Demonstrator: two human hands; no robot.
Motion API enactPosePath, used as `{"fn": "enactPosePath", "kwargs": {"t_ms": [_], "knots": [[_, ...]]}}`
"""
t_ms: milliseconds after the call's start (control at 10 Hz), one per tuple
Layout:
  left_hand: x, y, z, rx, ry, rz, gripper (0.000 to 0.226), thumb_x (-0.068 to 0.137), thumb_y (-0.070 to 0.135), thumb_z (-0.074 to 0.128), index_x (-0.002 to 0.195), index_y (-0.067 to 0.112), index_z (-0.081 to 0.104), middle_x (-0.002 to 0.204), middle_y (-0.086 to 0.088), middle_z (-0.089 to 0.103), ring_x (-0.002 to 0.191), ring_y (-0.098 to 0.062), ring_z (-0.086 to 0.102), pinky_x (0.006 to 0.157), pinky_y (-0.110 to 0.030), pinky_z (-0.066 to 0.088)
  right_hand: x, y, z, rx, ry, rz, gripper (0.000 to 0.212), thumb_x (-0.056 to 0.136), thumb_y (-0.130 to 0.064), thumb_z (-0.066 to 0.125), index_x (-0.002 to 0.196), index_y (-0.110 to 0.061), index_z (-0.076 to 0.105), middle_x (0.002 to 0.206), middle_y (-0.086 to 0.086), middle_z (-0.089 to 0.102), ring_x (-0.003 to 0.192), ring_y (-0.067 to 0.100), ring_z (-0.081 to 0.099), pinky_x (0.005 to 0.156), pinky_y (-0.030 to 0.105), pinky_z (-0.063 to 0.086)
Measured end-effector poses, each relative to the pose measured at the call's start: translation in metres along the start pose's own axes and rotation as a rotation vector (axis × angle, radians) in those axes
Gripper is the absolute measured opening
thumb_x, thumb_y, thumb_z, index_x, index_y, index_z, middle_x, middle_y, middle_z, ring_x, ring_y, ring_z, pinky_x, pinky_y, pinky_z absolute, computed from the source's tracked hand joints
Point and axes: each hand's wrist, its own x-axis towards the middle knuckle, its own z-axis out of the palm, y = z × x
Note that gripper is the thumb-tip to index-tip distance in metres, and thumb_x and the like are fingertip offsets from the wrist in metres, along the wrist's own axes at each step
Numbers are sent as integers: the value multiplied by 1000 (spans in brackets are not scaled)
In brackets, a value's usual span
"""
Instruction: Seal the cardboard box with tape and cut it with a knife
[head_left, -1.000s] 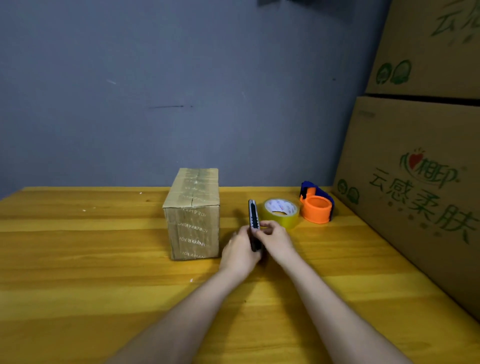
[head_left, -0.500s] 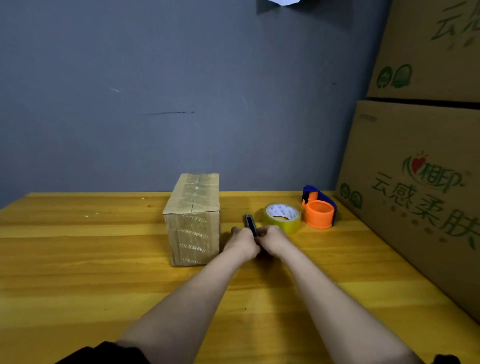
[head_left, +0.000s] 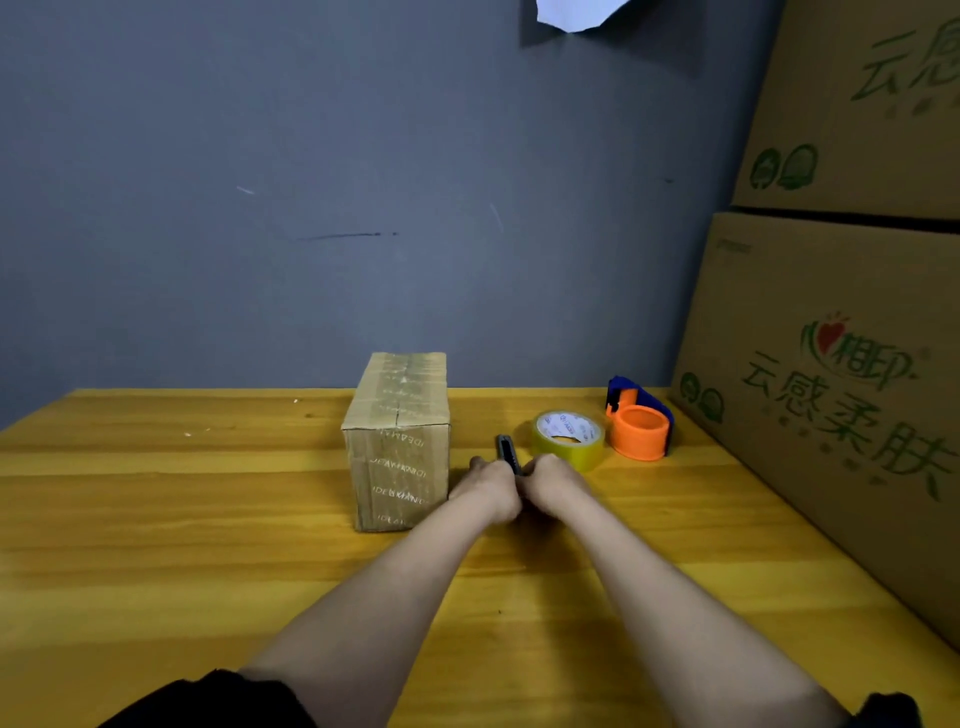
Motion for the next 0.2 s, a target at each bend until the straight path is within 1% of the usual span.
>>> {"fn": "enactPosePath", "kwargs": {"t_ms": [100, 200], "knots": [[-9, 4, -10, 20, -29, 54, 59, 84, 20, 55, 138, 9, 34, 137, -18, 45, 120, -37, 50, 96, -39, 46, -4, 4, -11, -20, -84, 21, 35, 85, -37, 56, 94, -5, 66, 88, 12, 63, 75, 25, 54, 60, 28, 40], [-25, 11, -28, -22, -20, 152, 58, 85, 24, 56, 137, 7, 36, 131, -16, 54, 117, -33, 55, 91, -34, 45, -16, 9, -26, 32, -78, 16, 36, 89, -35, 55, 108, -6, 65, 90, 11, 63, 76, 24, 55, 66, 31, 43]]}}
